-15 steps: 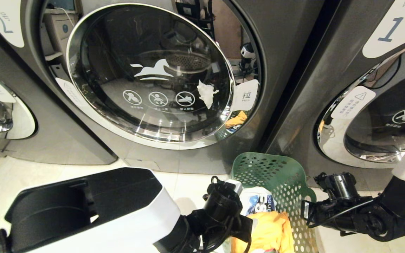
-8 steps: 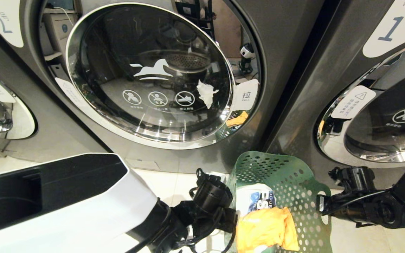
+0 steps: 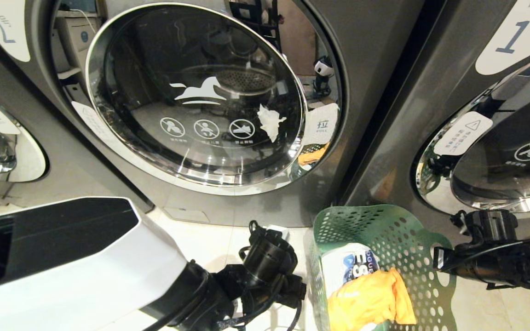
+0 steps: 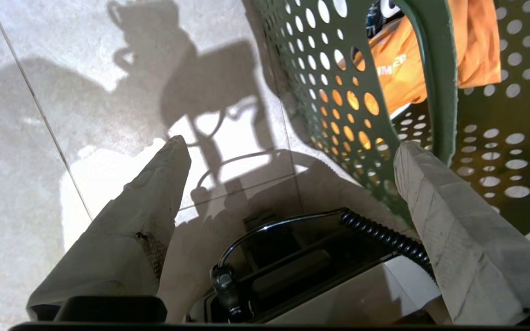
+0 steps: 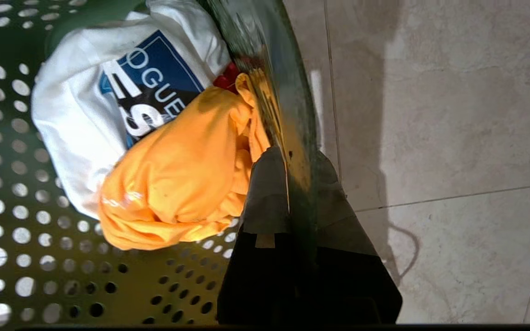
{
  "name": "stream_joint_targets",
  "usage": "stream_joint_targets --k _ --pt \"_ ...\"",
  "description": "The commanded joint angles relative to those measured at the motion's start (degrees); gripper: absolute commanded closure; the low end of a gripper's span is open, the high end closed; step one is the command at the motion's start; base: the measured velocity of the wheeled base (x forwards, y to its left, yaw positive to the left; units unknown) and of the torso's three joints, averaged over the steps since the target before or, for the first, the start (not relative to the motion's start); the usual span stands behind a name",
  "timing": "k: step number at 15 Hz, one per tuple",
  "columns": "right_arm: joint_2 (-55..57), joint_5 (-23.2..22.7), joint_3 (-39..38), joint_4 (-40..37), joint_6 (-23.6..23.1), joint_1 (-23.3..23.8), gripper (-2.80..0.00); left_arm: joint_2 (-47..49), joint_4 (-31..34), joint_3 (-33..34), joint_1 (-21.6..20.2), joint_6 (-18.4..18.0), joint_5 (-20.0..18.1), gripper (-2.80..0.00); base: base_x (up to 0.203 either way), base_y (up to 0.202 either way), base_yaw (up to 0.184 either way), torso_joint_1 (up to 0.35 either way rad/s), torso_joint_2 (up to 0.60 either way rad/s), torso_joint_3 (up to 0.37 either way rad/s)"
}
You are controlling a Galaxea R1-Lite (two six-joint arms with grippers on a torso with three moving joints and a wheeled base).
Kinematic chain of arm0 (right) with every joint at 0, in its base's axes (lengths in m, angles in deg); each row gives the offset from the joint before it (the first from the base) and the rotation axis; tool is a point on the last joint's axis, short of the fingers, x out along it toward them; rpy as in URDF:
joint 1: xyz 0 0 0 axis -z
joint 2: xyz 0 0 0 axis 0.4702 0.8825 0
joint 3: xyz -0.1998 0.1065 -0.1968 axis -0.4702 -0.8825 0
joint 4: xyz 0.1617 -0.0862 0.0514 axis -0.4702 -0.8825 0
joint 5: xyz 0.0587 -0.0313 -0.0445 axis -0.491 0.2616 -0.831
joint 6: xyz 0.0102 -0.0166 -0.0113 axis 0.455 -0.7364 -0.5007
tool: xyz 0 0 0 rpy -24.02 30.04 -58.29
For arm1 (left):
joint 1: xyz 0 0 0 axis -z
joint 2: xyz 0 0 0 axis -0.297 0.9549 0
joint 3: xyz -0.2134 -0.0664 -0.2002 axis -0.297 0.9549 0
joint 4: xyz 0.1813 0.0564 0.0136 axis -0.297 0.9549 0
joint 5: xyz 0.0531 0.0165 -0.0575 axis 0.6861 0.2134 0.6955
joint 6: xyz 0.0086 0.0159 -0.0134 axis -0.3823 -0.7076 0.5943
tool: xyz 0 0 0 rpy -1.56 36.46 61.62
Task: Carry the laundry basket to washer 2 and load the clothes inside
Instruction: Pick up the clothes basket and put it beside the washing machine
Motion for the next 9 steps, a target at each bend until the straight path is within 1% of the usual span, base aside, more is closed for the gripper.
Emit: stream_joint_targets --k 1,2,6,9 --pt "-1.04 -0.17 0.09 0.19 0.08 0.61 0.0 -1.03 -0.3 1.18 0.0 0.15 0.11 -2.8 0.0 0.0 0.0 0.0 0.0 0.0" --pt "-1.36 -0.09 -0.08 0.17 -0.01 1.12 0.0 -1.33 -0.34 1.53 -0.02 0.16 0.11 -2.8 0.0 0.0 0.0 0.0 0.0 0.0" --pt "-2.1 -0.09 0.16 -2.07 -1.8 6.0 0.0 -2.55 -0.34 3.22 -0.02 0.25 0.11 -2.8 0.0 0.0 0.0 0.0 0.0 0.0" --pt "-2.37 0.21 -0.16 -2.32 -2.07 6.86 0.0 -2.72 -0.34 3.49 -0.02 0.34 0.11 -2.8 0.0 0.0 0.0 0.0 0.0 0.0"
